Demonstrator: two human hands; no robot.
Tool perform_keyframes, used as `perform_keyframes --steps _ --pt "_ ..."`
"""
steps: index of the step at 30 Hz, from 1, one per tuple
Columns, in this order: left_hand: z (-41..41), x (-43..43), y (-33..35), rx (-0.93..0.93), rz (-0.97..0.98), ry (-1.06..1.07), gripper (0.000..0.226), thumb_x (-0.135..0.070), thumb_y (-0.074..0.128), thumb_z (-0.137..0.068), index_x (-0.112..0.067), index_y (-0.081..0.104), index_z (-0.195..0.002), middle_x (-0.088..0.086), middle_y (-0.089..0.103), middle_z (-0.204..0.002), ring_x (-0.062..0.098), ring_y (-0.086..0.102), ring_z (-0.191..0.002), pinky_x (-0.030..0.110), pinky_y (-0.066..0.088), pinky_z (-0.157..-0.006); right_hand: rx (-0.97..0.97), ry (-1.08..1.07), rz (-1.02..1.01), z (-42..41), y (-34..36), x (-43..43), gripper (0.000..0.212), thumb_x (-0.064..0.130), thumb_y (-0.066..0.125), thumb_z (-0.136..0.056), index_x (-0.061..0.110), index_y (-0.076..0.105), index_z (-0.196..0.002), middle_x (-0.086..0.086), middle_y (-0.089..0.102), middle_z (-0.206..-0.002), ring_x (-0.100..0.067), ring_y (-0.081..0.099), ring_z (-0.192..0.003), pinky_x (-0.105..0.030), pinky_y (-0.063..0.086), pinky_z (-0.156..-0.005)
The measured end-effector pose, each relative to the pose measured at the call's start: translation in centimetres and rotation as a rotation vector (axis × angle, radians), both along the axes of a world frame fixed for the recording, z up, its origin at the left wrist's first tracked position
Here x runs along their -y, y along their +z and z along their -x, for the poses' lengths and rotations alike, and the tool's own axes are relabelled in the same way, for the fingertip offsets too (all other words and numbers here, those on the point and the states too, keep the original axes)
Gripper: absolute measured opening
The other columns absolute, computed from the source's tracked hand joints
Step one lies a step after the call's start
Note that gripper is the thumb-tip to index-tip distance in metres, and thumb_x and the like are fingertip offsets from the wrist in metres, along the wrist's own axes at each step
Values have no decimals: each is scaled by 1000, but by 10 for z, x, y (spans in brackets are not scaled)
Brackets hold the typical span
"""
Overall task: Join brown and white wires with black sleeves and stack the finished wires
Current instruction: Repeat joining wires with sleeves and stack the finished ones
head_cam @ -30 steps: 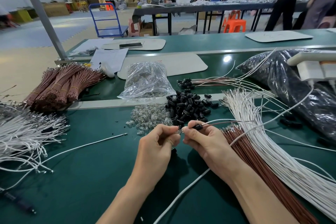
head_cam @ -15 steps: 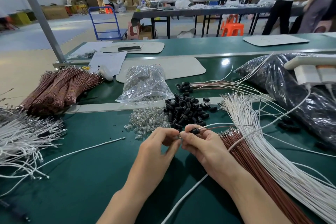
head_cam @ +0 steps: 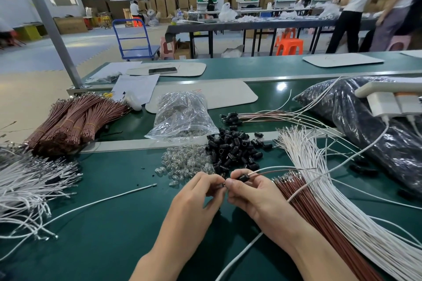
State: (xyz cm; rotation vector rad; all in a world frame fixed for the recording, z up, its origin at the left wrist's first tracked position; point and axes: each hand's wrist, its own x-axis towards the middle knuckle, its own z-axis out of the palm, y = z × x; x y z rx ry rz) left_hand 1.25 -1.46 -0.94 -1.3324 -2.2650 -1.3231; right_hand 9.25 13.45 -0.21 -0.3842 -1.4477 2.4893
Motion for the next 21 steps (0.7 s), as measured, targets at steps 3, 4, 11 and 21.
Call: perform_keyframes --steps 3,4,11,21 --pt "-1 -1 -1 16 -13 -11 18 -26 67 -95 -37 58 -106 -23 57 -98 -1 62 -94 10 45 -77 -4 -15 4 0 2 1 14 16 83 -69 26 76 -75 -5 67 -71 -11 65 -64 -23 56 -65" --pt "-1 -1 -1 18 -14 -10 17 -30 65 -95 -39 56 -108 -22 56 -98 0 61 -94 10 45 -77 -6 -23 9 0 2 0 13 16 82 -69 26 76 -74 -5 66 -70 -11 64 -63 -23 56 -65" --pt "2 1 -3 14 12 -31 14 -35 62 -96 -36 62 -110 -19 58 -98 4 64 -97 21 50 -78 10 -32 15 0 1 1 14 12 80 -69 21 72 -77 -7 66 -70 -12 64 -63 -23 55 -63" --pt "0 0 -1 31 -80 -19 18 -20 70 -94 -33 65 -104 -21 61 -96 1 64 -92 8 44 -78 -2 17 42 -2 4 0 42 17 79 -76 7 65 -114 -13 71 -84 -17 68 -71 -26 58 -70"
